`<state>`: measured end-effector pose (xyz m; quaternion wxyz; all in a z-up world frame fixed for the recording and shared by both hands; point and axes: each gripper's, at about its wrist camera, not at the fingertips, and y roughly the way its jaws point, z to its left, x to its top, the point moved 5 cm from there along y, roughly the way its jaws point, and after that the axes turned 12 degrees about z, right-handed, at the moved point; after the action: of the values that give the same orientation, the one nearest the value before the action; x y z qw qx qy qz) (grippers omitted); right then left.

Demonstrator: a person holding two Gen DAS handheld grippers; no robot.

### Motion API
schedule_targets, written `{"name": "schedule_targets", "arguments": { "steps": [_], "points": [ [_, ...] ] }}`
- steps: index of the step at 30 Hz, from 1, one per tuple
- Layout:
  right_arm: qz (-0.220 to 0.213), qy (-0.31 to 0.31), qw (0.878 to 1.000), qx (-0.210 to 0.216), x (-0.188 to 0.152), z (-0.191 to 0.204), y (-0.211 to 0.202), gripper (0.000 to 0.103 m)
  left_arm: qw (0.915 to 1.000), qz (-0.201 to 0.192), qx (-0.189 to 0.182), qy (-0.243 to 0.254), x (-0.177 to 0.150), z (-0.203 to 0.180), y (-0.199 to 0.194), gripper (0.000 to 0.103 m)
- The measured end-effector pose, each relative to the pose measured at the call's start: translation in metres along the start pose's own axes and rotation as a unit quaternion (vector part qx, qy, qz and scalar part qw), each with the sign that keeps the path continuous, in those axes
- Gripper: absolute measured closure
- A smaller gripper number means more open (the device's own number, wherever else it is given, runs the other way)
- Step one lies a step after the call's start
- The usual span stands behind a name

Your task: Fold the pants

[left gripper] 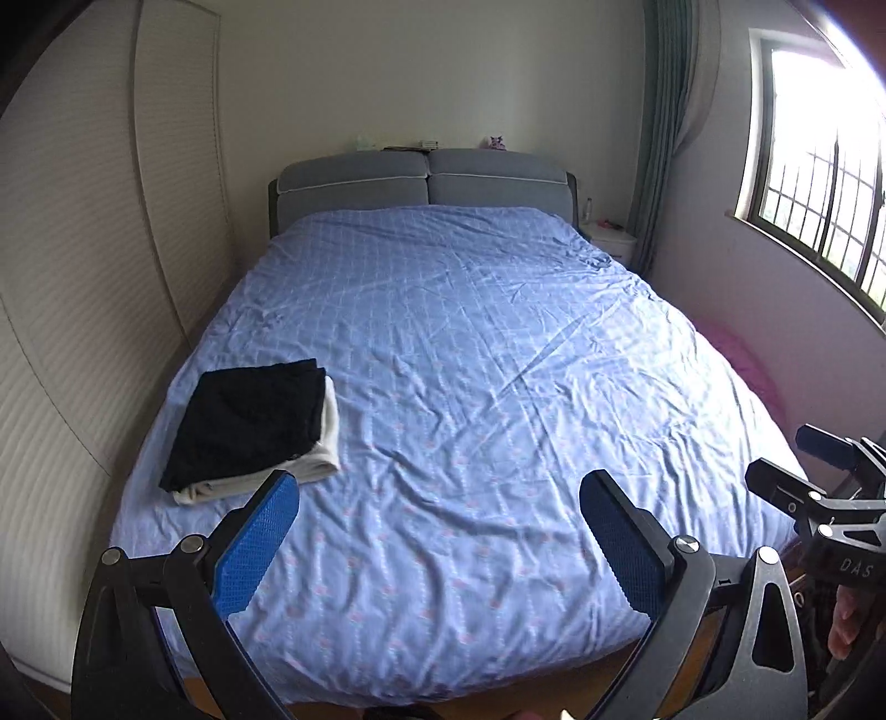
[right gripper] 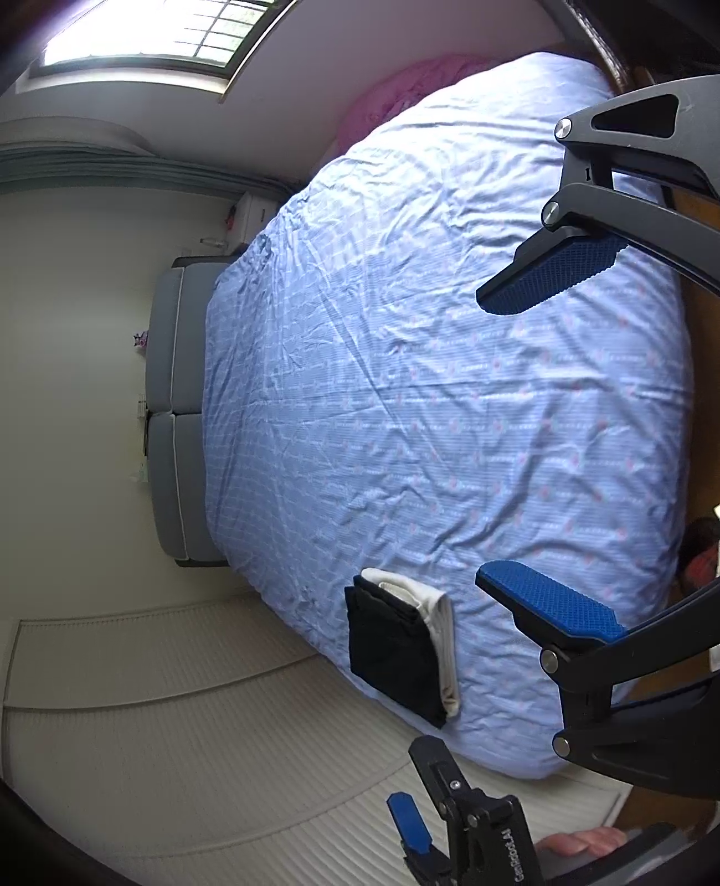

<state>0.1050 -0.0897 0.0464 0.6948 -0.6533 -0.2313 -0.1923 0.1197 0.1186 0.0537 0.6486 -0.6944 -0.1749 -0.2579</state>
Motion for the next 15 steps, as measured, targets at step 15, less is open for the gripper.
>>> {"name": "schedule_targets", "arguments": {
  "steps": [15],
  "points": [
    [-0.021, 0.021, 1.0, 0.004, -0.048, -0.055, -0.053, 0.012, 0.9992, -0.012, 0.005, 0.039, -0.03, -0.078, -0.039, 0.0]
  ]
}}
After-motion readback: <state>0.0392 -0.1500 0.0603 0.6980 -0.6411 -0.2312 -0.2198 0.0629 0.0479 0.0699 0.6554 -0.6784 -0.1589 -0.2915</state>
